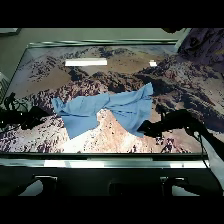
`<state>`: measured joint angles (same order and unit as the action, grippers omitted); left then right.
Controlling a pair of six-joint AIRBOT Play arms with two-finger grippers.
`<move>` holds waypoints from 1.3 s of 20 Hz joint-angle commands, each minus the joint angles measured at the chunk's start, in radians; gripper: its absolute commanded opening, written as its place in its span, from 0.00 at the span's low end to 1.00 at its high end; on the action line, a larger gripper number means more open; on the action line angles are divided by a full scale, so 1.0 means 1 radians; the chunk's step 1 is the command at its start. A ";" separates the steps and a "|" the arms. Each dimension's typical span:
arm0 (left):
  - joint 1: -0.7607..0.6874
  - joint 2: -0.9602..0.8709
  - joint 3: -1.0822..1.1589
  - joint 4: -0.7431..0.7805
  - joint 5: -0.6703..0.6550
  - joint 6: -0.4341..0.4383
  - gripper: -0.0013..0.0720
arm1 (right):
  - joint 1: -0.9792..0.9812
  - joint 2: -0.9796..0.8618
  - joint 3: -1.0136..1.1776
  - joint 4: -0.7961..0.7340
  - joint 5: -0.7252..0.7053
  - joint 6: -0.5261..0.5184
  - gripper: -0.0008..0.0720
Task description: Fold the clothes and pants, and hang the long-sleeved shirts on hangers.
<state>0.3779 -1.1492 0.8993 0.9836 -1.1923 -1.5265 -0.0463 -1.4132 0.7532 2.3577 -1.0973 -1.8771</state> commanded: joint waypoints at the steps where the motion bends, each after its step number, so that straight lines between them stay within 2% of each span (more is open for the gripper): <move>1: 0.001 -0.004 -0.002 0.015 0.000 0.002 0.75 | 0.010 -0.040 -0.008 0.021 0.037 0.010 0.50; 2: 0.001 -0.004 -0.002 0.023 -0.006 0.002 0.75 | 0.009 -0.042 -0.007 0.023 0.045 0.003 0.22; 3: 0.002 -0.005 -0.003 0.025 -0.012 0.005 0.75 | 0.009 -0.040 -0.005 0.023 0.050 0.004 0.06; 6: 0.002 -0.018 -0.063 0.013 0.017 0.100 0.75 | 0.009 0.004 0.000 0.017 0.051 0.004 0.05; 9: 0.001 -0.036 -0.180 -0.023 0.108 0.175 0.74 | 0.009 0.072 0.000 0.013 0.043 0.016 0.05; 13: 0.001 -0.073 -0.275 -0.179 0.181 0.312 0.74 | 0.010 0.150 0.000 0.013 0.044 0.015 0.05; 17: 0.001 -0.145 -0.277 -0.358 0.197 0.449 0.74 | 0.009 0.197 0.000 0.014 0.043 0.016 0.05; 22: -0.011 -0.220 -0.277 -0.428 0.246 0.489 0.74 | 0.009 0.232 0.000 0.014 0.043 0.043 0.05; 26: -0.112 -0.273 -0.268 -0.436 0.309 0.497 0.73 | 0.010 0.260 0.000 0.013 0.042 0.064 0.05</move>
<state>0.3199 -1.3834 0.6281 0.5526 -0.9474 -1.0470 -0.0380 -1.1736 0.7521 2.3714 -1.0550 -1.8252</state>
